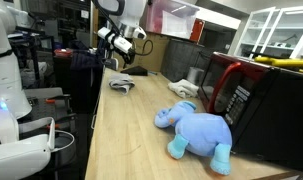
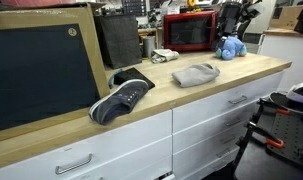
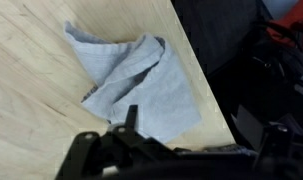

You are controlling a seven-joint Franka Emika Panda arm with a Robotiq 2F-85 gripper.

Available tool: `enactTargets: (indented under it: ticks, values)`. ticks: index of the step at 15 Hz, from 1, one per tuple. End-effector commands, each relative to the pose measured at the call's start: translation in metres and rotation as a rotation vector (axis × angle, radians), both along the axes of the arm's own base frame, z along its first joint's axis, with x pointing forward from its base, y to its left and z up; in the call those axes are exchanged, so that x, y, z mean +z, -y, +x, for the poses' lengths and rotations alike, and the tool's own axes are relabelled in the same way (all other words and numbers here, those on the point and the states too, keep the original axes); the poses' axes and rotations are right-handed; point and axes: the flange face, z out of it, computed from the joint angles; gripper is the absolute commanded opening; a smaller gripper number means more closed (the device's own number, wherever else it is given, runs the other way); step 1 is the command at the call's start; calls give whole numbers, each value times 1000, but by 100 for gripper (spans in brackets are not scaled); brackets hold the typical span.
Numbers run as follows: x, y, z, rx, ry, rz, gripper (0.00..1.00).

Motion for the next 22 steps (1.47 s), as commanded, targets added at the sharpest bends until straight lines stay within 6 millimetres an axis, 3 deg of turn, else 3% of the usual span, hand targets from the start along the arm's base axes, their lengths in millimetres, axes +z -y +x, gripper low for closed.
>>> enactTargets:
  ticks: [1,4,6,14,18,22]
  values:
    - [21,-35,22,-188,-59,-1,100]
    - [31,-53,30,-352,-80,-13,100]
    - [37,-50,34,-462,-78,-17,100]
    - [41,-7,61,-878,-95,-162,100]
    - [66,14,75,-1062,-148,-317,100]
    - [89,18,76,-1204,-284,-456,100]
